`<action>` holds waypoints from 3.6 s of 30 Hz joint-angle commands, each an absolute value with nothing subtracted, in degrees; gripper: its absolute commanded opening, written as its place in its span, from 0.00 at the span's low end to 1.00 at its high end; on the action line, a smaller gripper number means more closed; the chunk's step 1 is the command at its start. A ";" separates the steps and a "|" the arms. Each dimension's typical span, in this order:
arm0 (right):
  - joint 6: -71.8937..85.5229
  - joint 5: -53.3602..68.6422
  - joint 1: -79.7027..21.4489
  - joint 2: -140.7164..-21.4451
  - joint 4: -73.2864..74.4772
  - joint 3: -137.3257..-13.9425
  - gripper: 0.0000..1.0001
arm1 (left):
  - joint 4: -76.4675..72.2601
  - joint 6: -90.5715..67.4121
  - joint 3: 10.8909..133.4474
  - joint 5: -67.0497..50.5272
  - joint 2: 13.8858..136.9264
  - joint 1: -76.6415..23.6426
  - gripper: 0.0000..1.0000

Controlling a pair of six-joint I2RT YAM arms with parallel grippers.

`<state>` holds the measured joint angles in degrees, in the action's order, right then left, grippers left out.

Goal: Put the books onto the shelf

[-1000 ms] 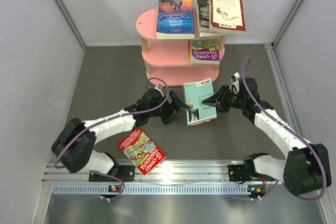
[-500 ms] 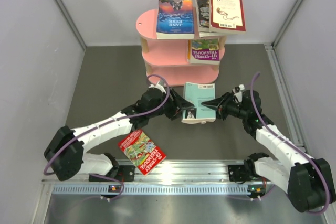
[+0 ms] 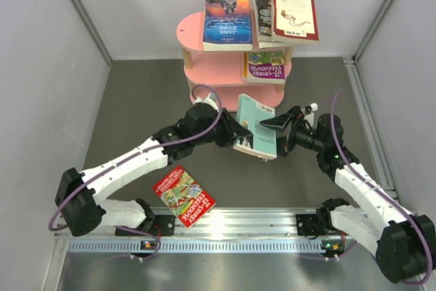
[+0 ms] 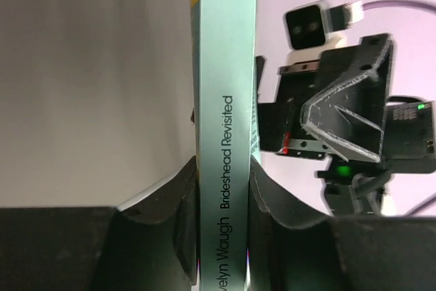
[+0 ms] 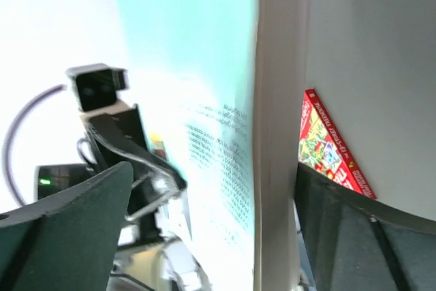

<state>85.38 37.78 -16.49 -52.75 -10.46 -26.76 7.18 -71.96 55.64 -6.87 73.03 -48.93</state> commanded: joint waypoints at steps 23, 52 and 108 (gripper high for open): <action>60.56 47.11 -15.64 -38.15 21.62 -29.10 1.00 | 4.73 -55.35 109.78 -29.60 80.67 -24.80 0.00; 60.03 46.32 -15.47 -42.80 17.58 -30.32 1.00 | 14.84 -63.29 126.73 -39.11 108.10 -11.69 0.77; 60.56 46.85 -12.83 -45.79 16.96 -27.42 1.00 | 32.44 -25.75 140.10 9.23 113.46 -23.64 0.91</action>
